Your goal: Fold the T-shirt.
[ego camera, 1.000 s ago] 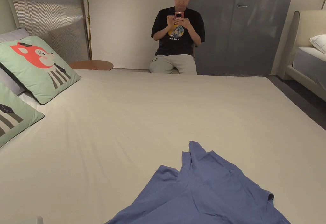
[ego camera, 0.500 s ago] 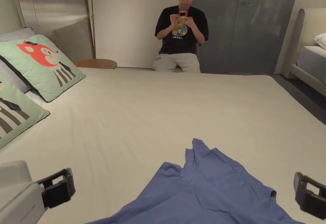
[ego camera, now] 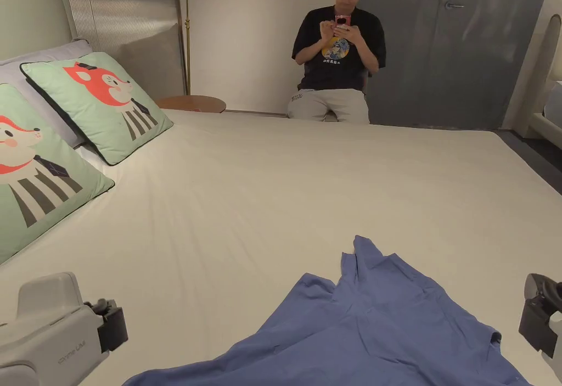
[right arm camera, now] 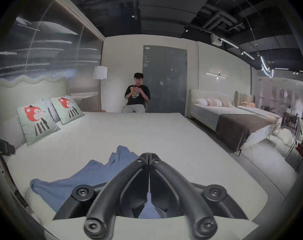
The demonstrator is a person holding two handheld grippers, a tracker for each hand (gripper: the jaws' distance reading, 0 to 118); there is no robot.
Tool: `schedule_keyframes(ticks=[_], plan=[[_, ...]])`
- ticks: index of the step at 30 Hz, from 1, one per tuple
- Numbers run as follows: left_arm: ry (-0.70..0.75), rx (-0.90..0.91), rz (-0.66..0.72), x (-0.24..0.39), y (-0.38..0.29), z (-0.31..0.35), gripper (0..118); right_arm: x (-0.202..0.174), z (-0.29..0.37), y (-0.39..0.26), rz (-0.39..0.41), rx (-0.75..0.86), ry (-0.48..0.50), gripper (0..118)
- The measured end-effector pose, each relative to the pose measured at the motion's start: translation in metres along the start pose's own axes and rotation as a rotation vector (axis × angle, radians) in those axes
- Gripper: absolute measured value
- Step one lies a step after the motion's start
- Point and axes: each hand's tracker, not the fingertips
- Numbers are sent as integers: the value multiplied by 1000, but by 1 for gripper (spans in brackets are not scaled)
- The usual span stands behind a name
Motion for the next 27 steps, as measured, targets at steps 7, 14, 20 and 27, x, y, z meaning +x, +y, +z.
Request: schedule_keyframes(ticks=[7,14,20,27], plan=[[53,-303,112,-23,-24,-73,110,-6,-12,-19,1,-69,17,1],[107,-419,231,-36,-38,-126,96,-3,-26,-33,6,-125,17,1],[172,-438,225,-38,-41,-141,61,-2,-33,-41,9,-164,18,1],[80,-367,228,-20,-26,-113,3,-1,-66,-40,0,-207,31,4]])
